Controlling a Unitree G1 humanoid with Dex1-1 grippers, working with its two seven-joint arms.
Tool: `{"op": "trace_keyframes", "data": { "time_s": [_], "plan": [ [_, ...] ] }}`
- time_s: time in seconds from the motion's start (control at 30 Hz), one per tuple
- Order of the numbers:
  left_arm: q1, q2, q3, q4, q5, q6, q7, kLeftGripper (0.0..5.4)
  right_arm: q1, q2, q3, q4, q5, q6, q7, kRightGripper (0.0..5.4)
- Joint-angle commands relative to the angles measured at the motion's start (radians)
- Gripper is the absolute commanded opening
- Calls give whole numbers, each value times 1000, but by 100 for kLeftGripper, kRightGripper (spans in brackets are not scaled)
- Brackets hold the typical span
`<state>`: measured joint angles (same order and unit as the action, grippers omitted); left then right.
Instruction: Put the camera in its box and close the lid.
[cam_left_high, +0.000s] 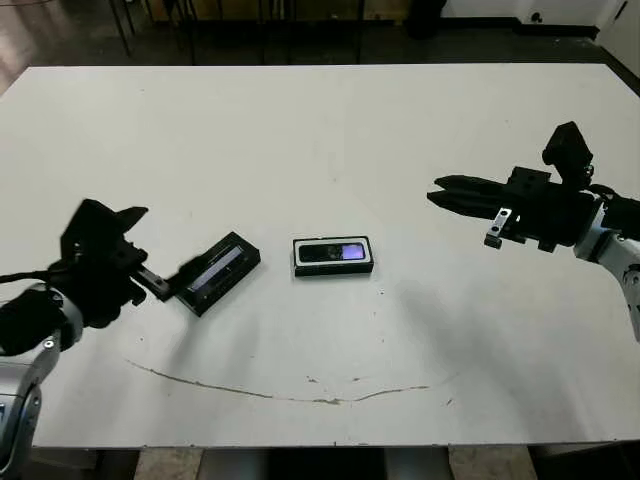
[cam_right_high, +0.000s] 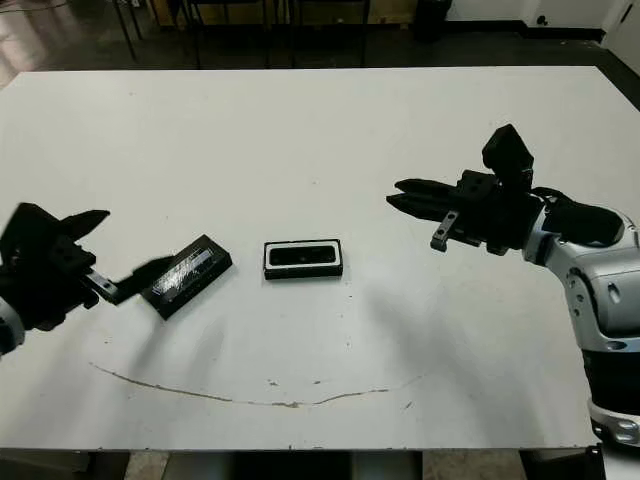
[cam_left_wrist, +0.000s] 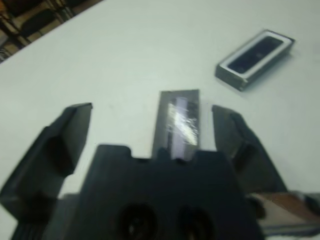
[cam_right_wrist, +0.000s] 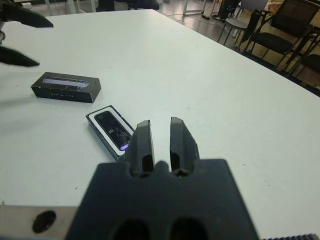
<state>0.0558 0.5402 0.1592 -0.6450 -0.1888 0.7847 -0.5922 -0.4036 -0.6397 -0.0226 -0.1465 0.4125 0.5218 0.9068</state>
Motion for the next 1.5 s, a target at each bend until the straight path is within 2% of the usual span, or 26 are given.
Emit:
{"op": "trace_keyframes", "data": {
  "time_s": [0.03,0.27,0.5,0.73,0.93,1.07,1.27,1.43,1.5],
  "plan": [
    [37,-1,-44,28,-19,-3,1,539,20,-7,4,-5,-3,13,-9,0],
    [69,7,-74,24,-29,-31,19,539,30,-12,-1,-27,-1,39,-31,0],
    [84,30,-136,47,67,-85,80,539,34,-8,0,-18,18,52,-27,0],
    [81,30,-151,46,101,-81,121,539,34,-17,9,-15,8,45,-25,0],
    [62,20,-145,87,72,-68,107,539,31,-23,9,-20,15,68,-27,0],
    [43,19,-146,116,58,-51,105,539,28,-21,12,-15,7,45,-18,0],
    [15,-1,-122,164,-19,7,86,539,24,-23,14,-16,9,54,-16,0],
    [4,-7,-124,203,-42,-8,86,539,23,-22,11,-9,11,53,-13,0],
    [3,-6,-126,211,-46,-14,88,517,24,-21,9,-9,13,54,-13,0]
  ]
}}
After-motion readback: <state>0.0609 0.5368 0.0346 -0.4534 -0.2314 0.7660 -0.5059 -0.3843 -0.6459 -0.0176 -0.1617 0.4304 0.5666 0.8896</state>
